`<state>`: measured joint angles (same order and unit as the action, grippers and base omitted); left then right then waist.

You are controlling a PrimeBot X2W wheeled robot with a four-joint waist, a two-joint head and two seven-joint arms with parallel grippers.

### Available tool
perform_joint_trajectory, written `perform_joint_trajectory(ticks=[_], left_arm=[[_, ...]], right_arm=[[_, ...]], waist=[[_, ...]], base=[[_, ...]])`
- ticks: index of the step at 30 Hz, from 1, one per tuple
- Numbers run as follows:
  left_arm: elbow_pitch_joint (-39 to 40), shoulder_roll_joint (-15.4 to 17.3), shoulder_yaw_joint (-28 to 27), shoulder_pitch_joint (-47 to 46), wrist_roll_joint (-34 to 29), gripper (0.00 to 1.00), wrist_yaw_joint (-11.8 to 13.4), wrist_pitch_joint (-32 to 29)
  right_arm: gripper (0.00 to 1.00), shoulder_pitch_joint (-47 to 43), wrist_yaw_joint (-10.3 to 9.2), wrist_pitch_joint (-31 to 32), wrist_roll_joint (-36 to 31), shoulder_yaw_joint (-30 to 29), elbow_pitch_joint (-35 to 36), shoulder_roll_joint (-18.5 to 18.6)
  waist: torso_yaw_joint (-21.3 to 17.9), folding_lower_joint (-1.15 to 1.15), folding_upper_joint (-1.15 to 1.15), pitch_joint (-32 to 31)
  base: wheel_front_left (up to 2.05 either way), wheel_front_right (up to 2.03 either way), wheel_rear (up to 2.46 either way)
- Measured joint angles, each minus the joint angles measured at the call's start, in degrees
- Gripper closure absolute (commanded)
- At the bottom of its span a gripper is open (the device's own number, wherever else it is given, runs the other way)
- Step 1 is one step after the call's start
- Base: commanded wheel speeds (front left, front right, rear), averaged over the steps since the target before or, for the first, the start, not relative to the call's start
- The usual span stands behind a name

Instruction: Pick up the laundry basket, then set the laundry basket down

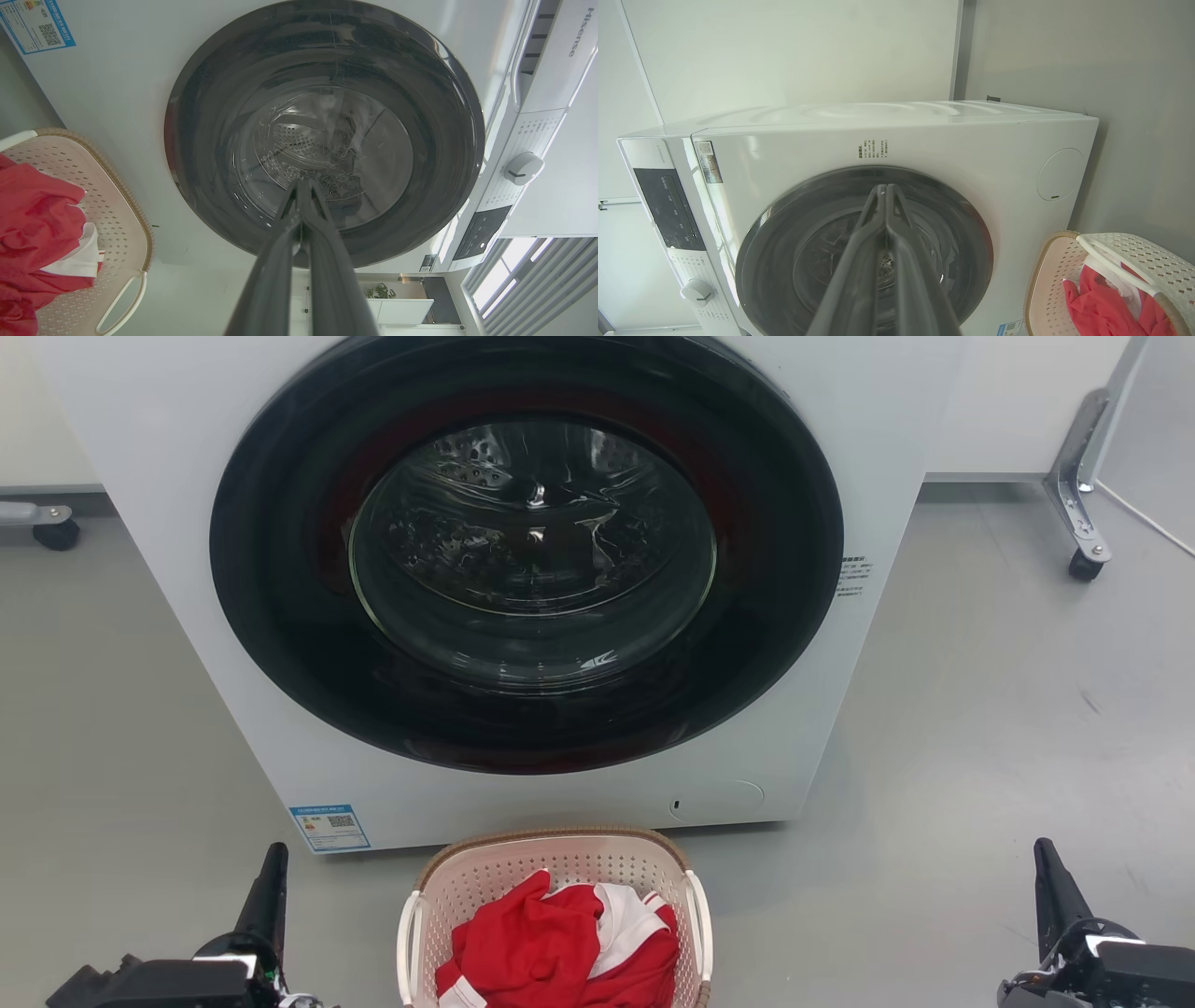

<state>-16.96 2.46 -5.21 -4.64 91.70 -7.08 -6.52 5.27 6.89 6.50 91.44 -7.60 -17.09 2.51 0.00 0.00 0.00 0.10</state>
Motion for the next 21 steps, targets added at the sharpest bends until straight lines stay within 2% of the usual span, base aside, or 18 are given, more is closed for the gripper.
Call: perform_joint_trajectory(ticks=[21], left_arm=[[0.0, 0.0, 0.0, 0.0, 0.0, 1.00, 0.0, 0.0]], right_arm=[[1.00, 0.0, 0.00, 0.0, 0.0, 0.0, 0.0, 0.0]], waist=[[0.0, 0.00, 0.00, 0.0]], base=[[0.00, 0.00, 0.00]])
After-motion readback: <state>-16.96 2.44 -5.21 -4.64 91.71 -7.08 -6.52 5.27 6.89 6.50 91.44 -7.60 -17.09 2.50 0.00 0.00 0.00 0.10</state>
